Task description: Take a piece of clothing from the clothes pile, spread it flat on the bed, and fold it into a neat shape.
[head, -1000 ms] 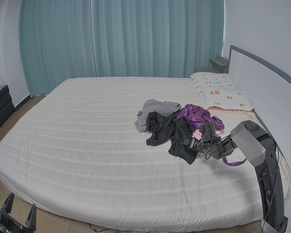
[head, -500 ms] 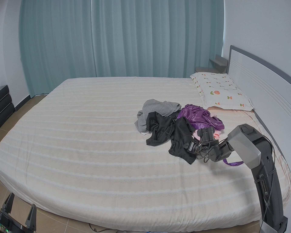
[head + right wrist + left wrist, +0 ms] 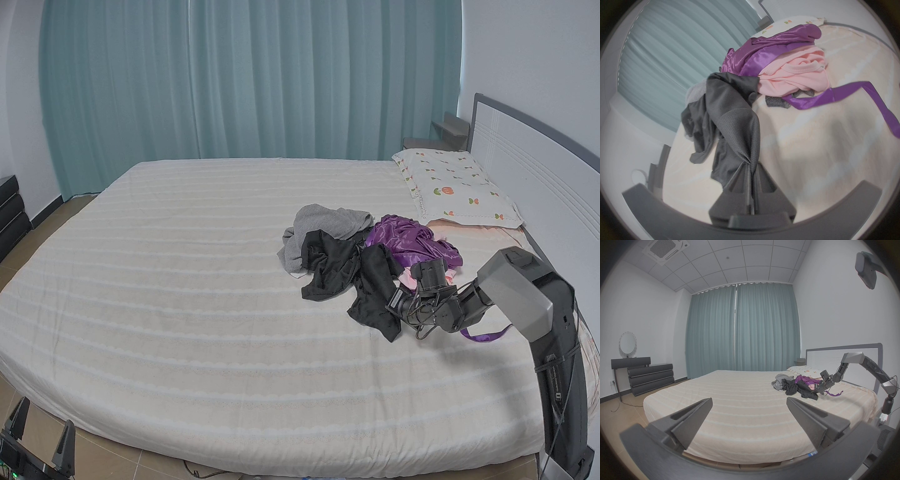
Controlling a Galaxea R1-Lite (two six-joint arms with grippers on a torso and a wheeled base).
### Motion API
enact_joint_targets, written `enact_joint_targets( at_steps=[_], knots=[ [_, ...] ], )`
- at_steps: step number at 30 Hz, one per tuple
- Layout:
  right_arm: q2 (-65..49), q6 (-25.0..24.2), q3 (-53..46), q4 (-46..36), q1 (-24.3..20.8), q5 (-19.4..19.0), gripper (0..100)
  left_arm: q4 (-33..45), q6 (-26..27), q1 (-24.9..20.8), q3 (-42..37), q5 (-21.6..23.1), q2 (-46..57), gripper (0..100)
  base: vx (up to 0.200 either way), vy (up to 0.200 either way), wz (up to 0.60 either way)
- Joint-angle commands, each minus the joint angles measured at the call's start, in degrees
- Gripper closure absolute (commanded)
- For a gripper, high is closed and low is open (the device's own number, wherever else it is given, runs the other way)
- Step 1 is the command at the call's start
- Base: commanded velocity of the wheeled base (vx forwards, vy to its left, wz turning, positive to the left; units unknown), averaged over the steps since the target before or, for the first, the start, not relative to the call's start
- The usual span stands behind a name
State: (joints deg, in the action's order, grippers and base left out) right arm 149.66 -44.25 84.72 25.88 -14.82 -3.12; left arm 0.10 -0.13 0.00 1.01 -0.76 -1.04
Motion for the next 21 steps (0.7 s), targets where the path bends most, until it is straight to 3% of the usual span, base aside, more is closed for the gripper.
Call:
enact_joint_targets(
  at_steps=[1, 7, 12, 21],
  knots=[
    [-12.64, -4.35, -11.95, 4.0, 0.32, -4.44, 100, -0.01, -0.04, 0.0, -1.01, -0.04, 1.04, 0, 0.0, 0.0, 0.0],
    [-22.31, -4.62, -27.16, 15.34, -1.52, -4.53, 100, -0.01, -0.04, 0.0, -1.01, -0.04, 1.04, 0, 0.0, 0.0, 0.0],
    [-31.36, -4.53, -39.72, 23.87, -6.01, -3.73, 100, -0.01, 0.22, 0.0, -1.01, -0.04, 1.04, 0, 0.0, 0.0, 0.0],
    [-46.04, -4.53, -47.81, 24.13, -9.87, -3.3, 100, -0.1, 0.13, 0.09, -1.01, 0.05, 1.04, 0, 0.0, 0.0, 0.0]
  ],
)
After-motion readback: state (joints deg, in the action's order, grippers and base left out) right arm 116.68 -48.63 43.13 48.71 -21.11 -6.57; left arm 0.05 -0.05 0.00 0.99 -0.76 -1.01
